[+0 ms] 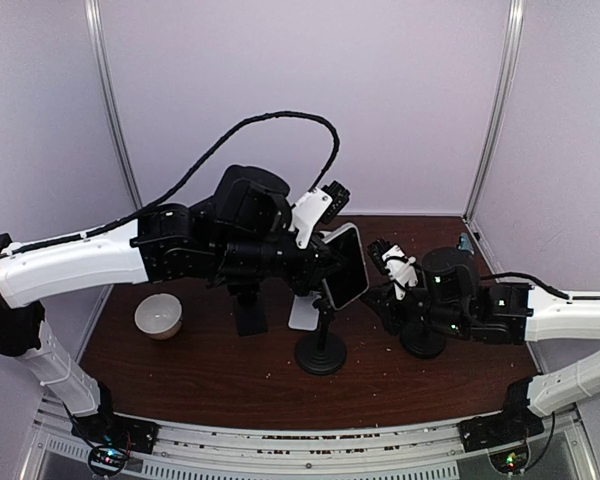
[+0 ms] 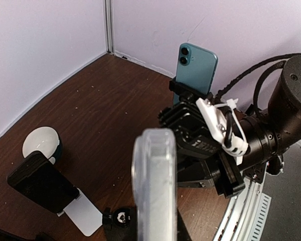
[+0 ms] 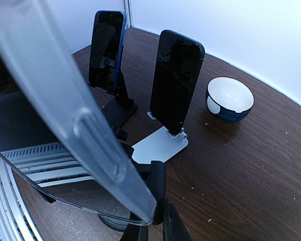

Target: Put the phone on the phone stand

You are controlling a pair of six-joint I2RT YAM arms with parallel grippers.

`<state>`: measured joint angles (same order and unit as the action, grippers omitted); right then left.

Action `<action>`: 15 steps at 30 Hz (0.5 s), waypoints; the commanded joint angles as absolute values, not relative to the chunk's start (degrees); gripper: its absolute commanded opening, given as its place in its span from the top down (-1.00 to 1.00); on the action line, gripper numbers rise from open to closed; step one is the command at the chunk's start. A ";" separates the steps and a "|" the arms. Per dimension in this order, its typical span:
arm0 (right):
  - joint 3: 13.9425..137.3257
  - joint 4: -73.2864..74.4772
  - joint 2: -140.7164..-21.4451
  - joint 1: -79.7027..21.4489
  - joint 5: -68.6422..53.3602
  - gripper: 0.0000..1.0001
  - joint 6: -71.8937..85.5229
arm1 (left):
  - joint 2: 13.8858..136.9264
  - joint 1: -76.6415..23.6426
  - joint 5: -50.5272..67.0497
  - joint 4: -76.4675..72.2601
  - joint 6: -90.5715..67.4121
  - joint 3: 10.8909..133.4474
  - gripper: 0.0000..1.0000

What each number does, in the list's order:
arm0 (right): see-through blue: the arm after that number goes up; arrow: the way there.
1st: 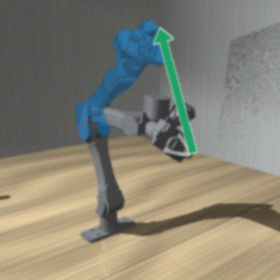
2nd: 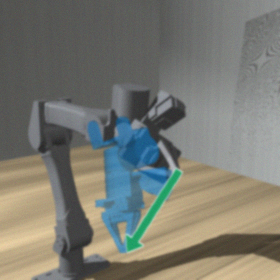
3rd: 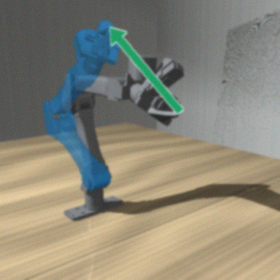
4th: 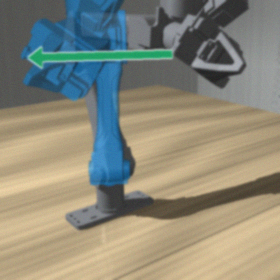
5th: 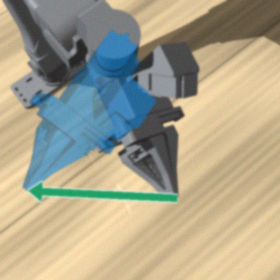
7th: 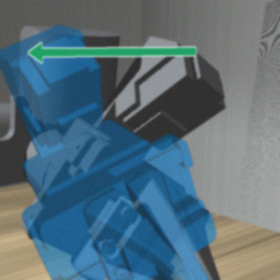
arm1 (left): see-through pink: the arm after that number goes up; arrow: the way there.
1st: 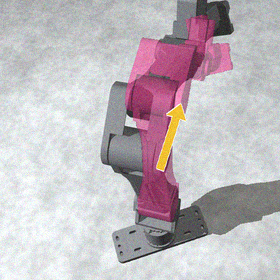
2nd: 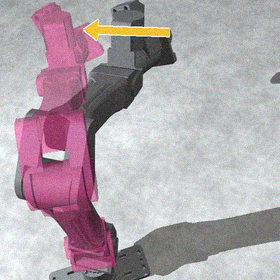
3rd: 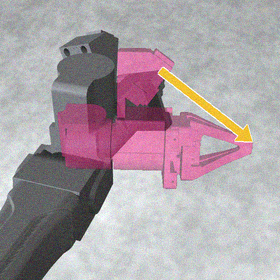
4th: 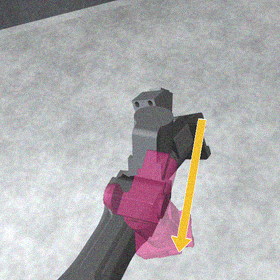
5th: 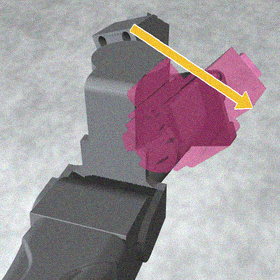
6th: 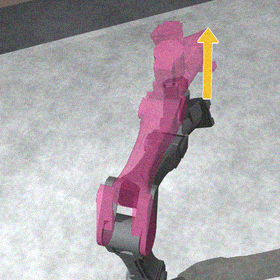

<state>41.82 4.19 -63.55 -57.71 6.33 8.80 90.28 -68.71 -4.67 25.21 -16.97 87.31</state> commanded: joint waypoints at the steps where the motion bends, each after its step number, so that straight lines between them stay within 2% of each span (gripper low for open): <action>1: 43.16 9.31 -63.57 -53.87 23.72 1.00 8.44 | 90.66 -69.04 -4.68 52.53 -13.79 85.15 1.00; 15: 46.58 12.57 -62.50 -51.01 26.36 1.00 10.41 | 90.10 -68.55 -3.91 60.46 -11.09 86.00 1.00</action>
